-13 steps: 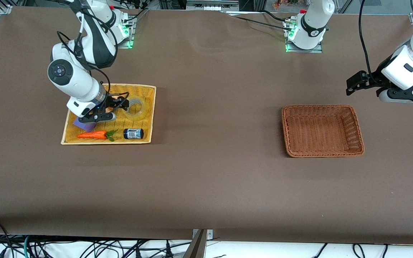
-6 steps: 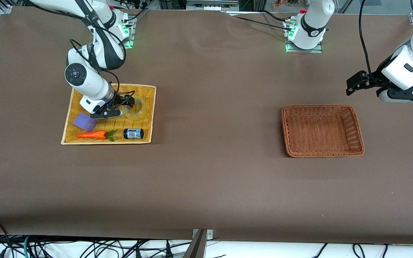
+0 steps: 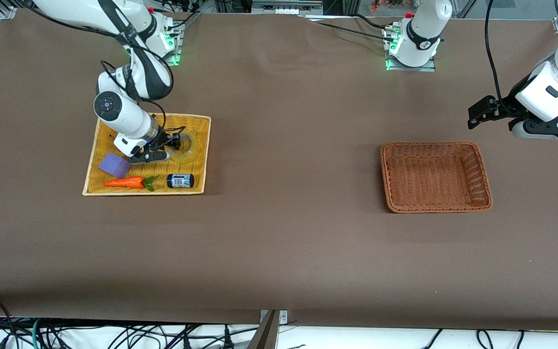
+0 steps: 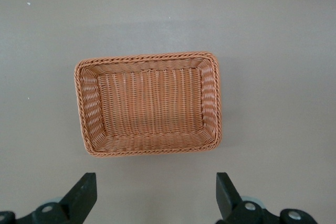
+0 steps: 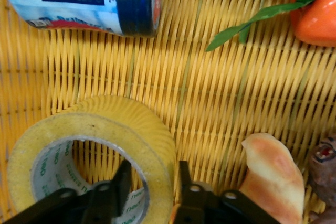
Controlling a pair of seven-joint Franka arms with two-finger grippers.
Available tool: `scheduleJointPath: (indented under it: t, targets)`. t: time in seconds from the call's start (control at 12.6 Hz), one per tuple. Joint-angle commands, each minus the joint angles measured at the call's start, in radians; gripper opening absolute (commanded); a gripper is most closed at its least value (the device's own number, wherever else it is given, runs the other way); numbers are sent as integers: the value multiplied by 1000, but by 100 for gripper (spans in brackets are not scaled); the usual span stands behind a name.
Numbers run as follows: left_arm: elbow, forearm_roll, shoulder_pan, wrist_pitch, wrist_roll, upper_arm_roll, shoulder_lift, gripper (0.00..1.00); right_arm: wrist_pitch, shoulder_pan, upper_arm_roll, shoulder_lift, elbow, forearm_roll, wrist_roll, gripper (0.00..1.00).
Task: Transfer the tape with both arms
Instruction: 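Lower the right gripper onto the yellow tape roll in the tray, then lift the tape roll with the right gripper and carry it toward the basket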
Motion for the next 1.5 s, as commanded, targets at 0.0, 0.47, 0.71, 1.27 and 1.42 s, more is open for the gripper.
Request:
scheduleJointPath:
  t: [0.0, 0.47, 0.71, 1.27, 1.42]
  targets:
    - [-4, -25, 11, -5, 27, -11, -10, 100, 7, -7, 4, -13, 3, -10, 1, 0]
    - [-3, -25, 11, -7, 31, -9, -10, 100, -319, 1, 18, -41, 274, -7, -1, 0]
    - [-3, -25, 11, -7, 31, -9, -10, 100, -468, 72, 35, -10, 423, -1, 95, 0]
    - [-3, -25, 10, -19, 27, -12, -8, 100, -481, 465, 38, 249, 720, 1, 594, 0]
    - [0, -25, 11, -19, 27, -12, -7, 100, -477, 540, 32, 313, 788, -7, 695, 0]
